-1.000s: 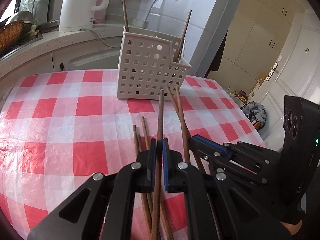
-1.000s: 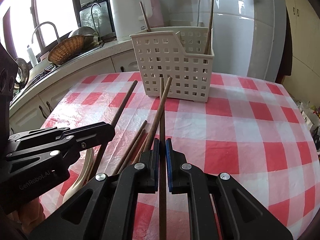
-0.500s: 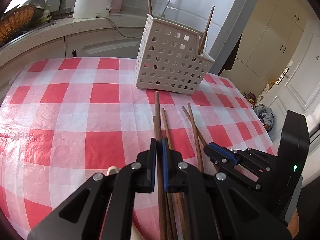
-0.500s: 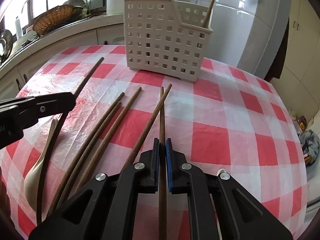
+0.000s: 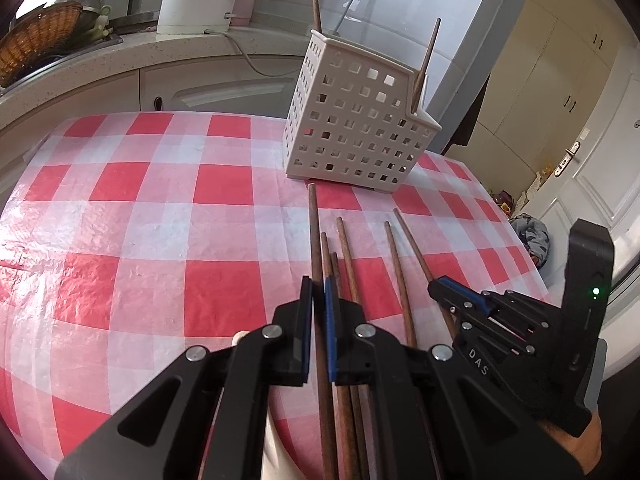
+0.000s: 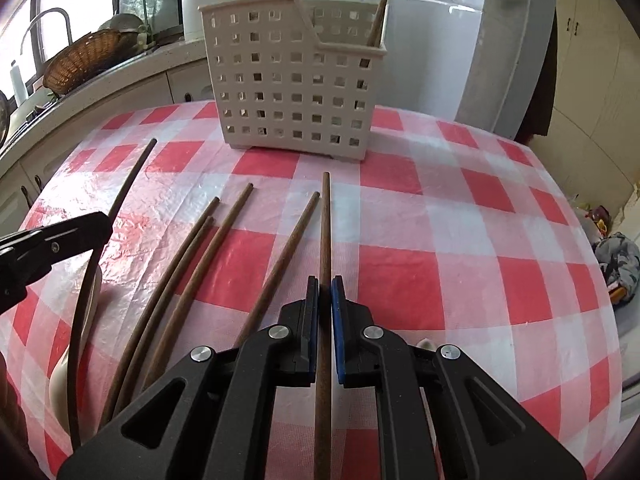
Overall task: Organize utensils
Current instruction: 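Lift the grasped chopstick upright with the right gripper and adjust grip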
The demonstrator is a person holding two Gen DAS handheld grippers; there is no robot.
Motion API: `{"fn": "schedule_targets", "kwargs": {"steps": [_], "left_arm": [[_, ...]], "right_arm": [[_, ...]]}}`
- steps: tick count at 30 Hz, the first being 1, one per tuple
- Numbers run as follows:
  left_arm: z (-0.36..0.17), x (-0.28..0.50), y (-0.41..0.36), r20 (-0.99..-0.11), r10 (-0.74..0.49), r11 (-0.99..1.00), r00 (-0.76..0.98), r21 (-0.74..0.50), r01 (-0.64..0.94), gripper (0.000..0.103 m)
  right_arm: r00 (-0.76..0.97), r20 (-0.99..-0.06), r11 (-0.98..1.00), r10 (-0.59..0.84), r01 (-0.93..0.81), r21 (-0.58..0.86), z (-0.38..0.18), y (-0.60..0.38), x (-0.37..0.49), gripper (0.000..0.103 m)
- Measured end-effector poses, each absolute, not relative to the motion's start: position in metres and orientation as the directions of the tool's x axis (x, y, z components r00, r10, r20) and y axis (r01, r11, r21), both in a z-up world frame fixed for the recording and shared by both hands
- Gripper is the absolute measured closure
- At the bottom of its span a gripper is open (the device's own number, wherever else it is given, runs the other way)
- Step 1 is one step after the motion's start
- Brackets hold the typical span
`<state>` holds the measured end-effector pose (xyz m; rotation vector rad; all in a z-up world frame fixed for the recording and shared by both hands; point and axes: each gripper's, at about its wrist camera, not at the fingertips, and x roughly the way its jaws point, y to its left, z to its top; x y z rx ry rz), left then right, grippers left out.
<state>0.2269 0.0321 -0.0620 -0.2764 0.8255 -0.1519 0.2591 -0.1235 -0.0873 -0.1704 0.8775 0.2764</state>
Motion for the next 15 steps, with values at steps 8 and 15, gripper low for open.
{"fn": "schedule_targets", "kwargs": {"steps": [8, 15], "left_arm": [[-0.0629, 0.2261, 0.0328, -0.698, -0.246, 0.952, 0.672, -0.305, 0.031, 0.097], [-0.0612, 0.2240, 0.0346, -0.693, -0.250, 0.949, 0.676, -0.313, 0.030, 0.097]], "right_arm": [[0.627, -0.760, 0.959, 0.172, -0.281, -0.015, -0.0811, -0.1324, 0.2577, 0.093], [0.595, -0.775, 0.946, 0.212, -0.323, 0.011, -0.0837, -0.1274, 0.2565, 0.057]]}}
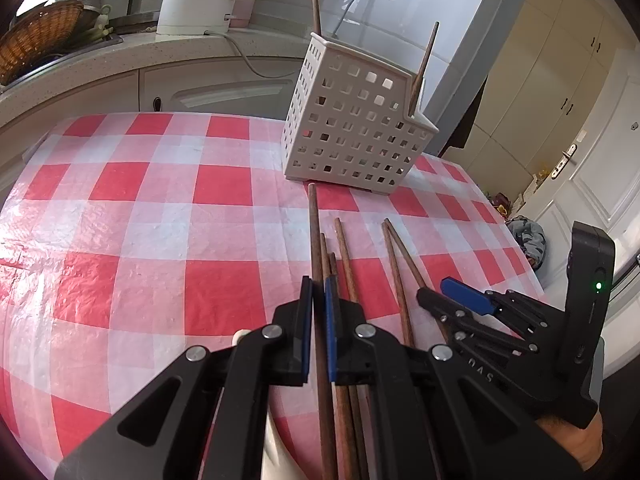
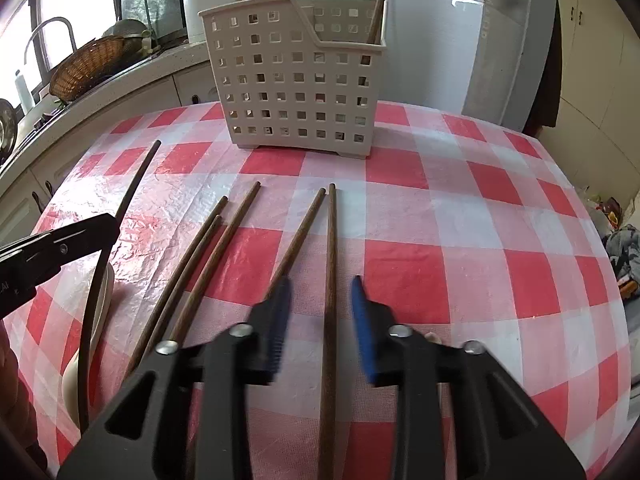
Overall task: Organize utensils
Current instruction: 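Lift the grasped chopstick upright with the right gripper and adjust grip, then carry the chopstick with the right gripper into the caddy and release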
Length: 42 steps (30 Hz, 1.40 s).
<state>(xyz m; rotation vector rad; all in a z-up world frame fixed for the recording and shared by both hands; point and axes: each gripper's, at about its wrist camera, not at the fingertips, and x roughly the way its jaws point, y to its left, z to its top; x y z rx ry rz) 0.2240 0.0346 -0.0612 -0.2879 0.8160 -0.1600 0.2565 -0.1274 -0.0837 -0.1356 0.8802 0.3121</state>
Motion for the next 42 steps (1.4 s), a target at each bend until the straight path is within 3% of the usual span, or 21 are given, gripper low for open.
{"fn": "schedule_targets", "kwargs": {"steps": [4, 7, 12, 15, 42], "left_arm": [[-0.059, 0.222, 0.034, -0.690, -0.252, 0.949, 0.678, -0.313, 0.034, 0.097], [-0.058, 0.222, 0.035, -0.689, -0.250, 0.949, 0.680, -0.312, 0.033, 0.097], [-0.058, 0.222, 0.034, -0.688, -0.252, 0.949, 0.680, -0.313, 0.036, 0.097], [-0.056, 0.221, 0.030, -0.687, -0.255, 0.950, 0.680, -0.309, 0.043, 0.097], [0.036, 0.172, 0.017, -0.563, -0.173, 0.978, 0.808, -0.192, 0.076, 0.097]], "right_arm": [[0.593, -0.780, 0.946, 0.200, -0.324, -0.003, -0.088, -0.125, 0.261, 0.056], [0.577, -0.793, 0.947, 0.199, -0.321, 0.004, -0.093, -0.128, 0.267, 0.076], [0.579, -0.789, 0.938, 0.206, -0.347, -0.010, -0.093, -0.126, 0.267, 0.081], [0.569, -0.789, 0.925, 0.233, -0.380, -0.001, -0.093, -0.122, 0.266, 0.095], [0.723, -0.593, 0.913, 0.353, -0.404, 0.050, 0.029, -0.150, 0.203, 0.095]]}}
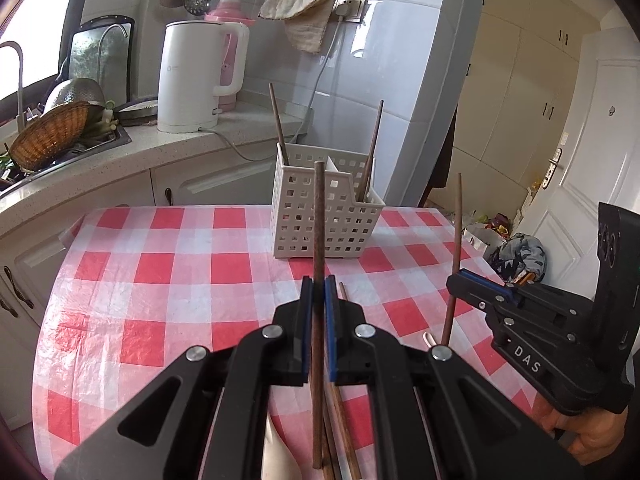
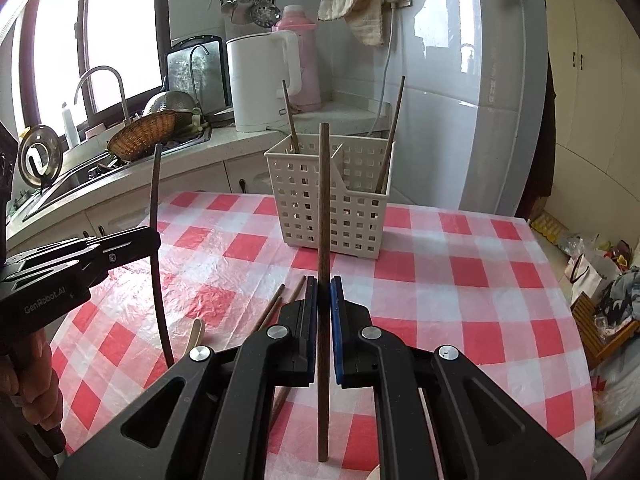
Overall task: Organize utensils
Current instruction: 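Carry the chopstick with the right gripper into the caddy and release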
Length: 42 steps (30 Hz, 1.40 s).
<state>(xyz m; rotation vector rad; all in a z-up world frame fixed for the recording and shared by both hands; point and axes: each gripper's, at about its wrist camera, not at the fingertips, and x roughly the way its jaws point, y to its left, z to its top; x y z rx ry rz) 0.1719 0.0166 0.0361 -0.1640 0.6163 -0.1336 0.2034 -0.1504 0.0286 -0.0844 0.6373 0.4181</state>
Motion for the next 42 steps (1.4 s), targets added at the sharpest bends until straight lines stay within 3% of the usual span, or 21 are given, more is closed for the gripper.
{"fn": "schedule_targets", "kwargs": {"steps": [26, 42], "left_arm": [[0.078, 0.172, 0.006, -0.508, -0.172, 0.982, 0.844, -0.152, 0.109, 0.097], [0.165, 0.228, 0.012, -0.437, -0.180, 0.983, 0.881, -0.108, 0.148, 0.097]], "right_arm": [[0.759, -0.548, 0.920, 0.352, -0.388, 0.054, 0.056, -0.166, 0.199, 0.095], [0.789, -0.472, 0.909, 0.395, -0.411, 0.074, 0.161, -0.175, 0.273, 0.095]]}}
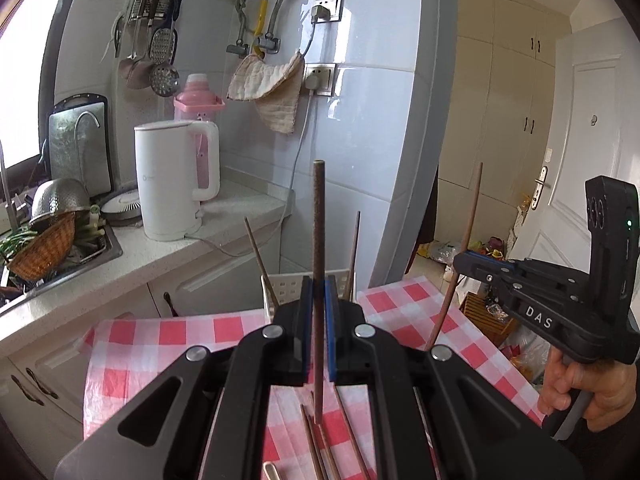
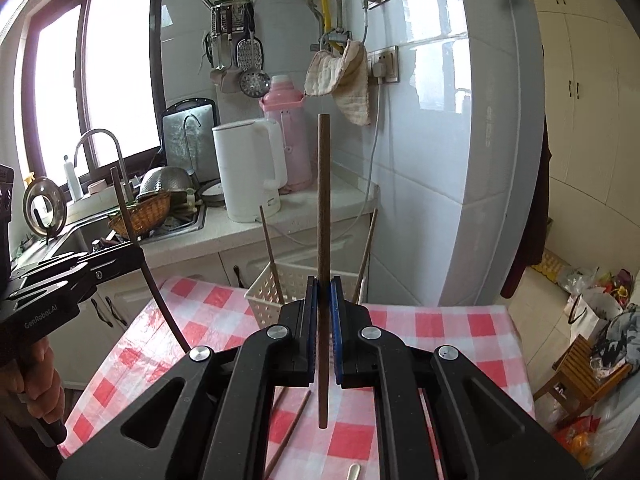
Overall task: Organize utensils
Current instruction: 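Carry the chopstick with the right gripper into the caddy and release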
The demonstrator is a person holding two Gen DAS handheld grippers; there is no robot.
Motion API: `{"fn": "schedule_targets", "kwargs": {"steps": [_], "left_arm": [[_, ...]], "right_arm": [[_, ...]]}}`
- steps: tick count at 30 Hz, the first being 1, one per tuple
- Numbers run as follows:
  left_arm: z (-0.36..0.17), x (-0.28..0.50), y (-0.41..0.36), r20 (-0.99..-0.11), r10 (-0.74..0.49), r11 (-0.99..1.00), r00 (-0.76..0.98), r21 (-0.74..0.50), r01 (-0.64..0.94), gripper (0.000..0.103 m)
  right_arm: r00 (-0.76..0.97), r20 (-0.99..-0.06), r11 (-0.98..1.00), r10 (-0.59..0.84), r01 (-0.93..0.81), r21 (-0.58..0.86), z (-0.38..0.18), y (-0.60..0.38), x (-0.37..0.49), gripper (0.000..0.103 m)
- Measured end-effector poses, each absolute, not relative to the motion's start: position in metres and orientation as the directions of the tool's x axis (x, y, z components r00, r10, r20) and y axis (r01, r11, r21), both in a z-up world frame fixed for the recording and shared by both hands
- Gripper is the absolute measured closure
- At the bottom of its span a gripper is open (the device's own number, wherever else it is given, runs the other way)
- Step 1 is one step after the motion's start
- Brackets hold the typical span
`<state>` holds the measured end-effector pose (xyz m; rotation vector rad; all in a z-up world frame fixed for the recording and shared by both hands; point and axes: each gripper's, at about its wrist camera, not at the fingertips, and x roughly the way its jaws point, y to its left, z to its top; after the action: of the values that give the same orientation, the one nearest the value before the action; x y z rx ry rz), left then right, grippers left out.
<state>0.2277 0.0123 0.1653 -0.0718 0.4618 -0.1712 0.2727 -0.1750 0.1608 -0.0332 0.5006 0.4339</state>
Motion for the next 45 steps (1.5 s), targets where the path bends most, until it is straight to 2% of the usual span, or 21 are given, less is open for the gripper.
{"fn": "schedule_targets", "kwargs": {"steps": [10, 17, 29, 41, 42, 44, 45], "left_arm": [[0.224, 0.295, 0.016, -0.371, -0.143, 0.989, 0.918, -0.079, 0.122, 0.097], [0.223, 0.344, 0.011, -0.366, -0.132, 0.991, 0.921, -0.080, 0.111, 0.097], [0.159, 0.396, 0.013, -0.473, -0.131, 0.990, 0.871, -0.110, 0.089, 0.097], [0.104, 0.428, 0.016, -0.632, -0.168, 0.983, 0.757, -0.166, 0.080, 0.097], [0.100, 0.431, 0.015, -0.647, -0.173, 0.982, 0.742, -0.173, 0.078, 0.095], [0.095, 0.433, 0.015, -0.660, -0.159, 0.984, 0.735, -0.163, 0.067, 0.076], [0.095, 0.432, 0.016, -0.655, -0.151, 0.986, 0.740, -0.155, 0.063, 0.075]], "right_arm": [[0.798, -0.457, 0.913, 0.392, -0.400, 0.084, 0.193, -0.155, 0.338, 0.095], [0.797, -0.464, 0.916, 0.386, -0.391, 0.091, 0.183, -0.142, 0.372, 0.095], [0.769, -0.519, 0.921, 0.372, -0.373, 0.108, 0.141, -0.128, 0.410, 0.095], [0.681, -0.628, 0.914, 0.377, -0.382, 0.136, 0.090, -0.117, 0.431, 0.095], [0.677, -0.633, 0.915, 0.375, -0.380, 0.135, 0.089, -0.116, 0.431, 0.092], [0.677, -0.635, 0.916, 0.372, -0.377, 0.135, 0.088, -0.116, 0.432, 0.085], [0.681, -0.631, 0.916, 0.373, -0.378, 0.133, 0.089, -0.117, 0.430, 0.074]]}}
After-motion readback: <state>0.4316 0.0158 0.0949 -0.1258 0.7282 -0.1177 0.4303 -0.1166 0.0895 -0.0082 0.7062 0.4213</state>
